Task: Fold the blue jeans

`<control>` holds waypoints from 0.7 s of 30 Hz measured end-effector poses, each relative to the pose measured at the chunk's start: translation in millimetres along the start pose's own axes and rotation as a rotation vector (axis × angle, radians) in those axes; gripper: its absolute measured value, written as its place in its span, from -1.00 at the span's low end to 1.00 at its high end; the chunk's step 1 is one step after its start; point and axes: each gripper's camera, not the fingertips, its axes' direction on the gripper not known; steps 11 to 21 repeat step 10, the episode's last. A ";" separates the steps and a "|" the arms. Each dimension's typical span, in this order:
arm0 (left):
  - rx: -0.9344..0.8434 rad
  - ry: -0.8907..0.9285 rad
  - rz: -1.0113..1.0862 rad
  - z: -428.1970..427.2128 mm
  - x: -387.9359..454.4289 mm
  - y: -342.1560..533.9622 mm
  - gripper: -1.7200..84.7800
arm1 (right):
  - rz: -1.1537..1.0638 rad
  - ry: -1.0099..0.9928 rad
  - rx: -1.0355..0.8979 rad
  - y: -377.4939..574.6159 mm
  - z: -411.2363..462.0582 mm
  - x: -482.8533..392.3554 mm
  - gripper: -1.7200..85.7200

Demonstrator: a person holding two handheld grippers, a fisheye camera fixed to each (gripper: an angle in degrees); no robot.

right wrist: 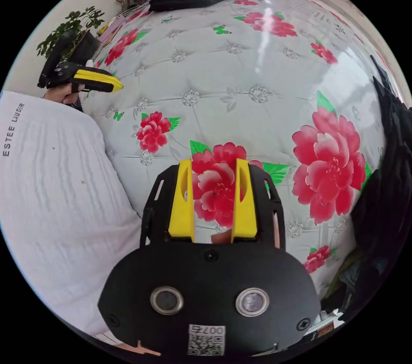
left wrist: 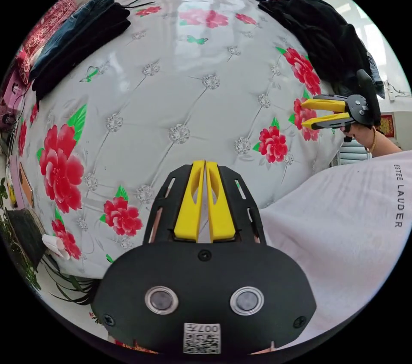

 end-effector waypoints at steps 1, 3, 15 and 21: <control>-0.034 -0.027 0.026 14.1 17.9 -6.4 -0.98 | -0.002 0.000 0.002 4.5 2.9 -5.0 -0.65; -0.110 -0.055 0.050 39.3 42.8 -14.5 -0.98 | -0.050 0.113 0.049 12.8 7.4 -31.1 -0.65; -0.128 -0.223 0.127 69.2 93.8 -1.0 -0.98 | 0.152 0.159 0.125 32.3 -31.7 -12.2 -0.67; -0.128 -0.223 0.127 69.2 93.8 -1.0 -0.98 | 0.152 0.159 0.125 32.3 -31.7 -12.2 -0.67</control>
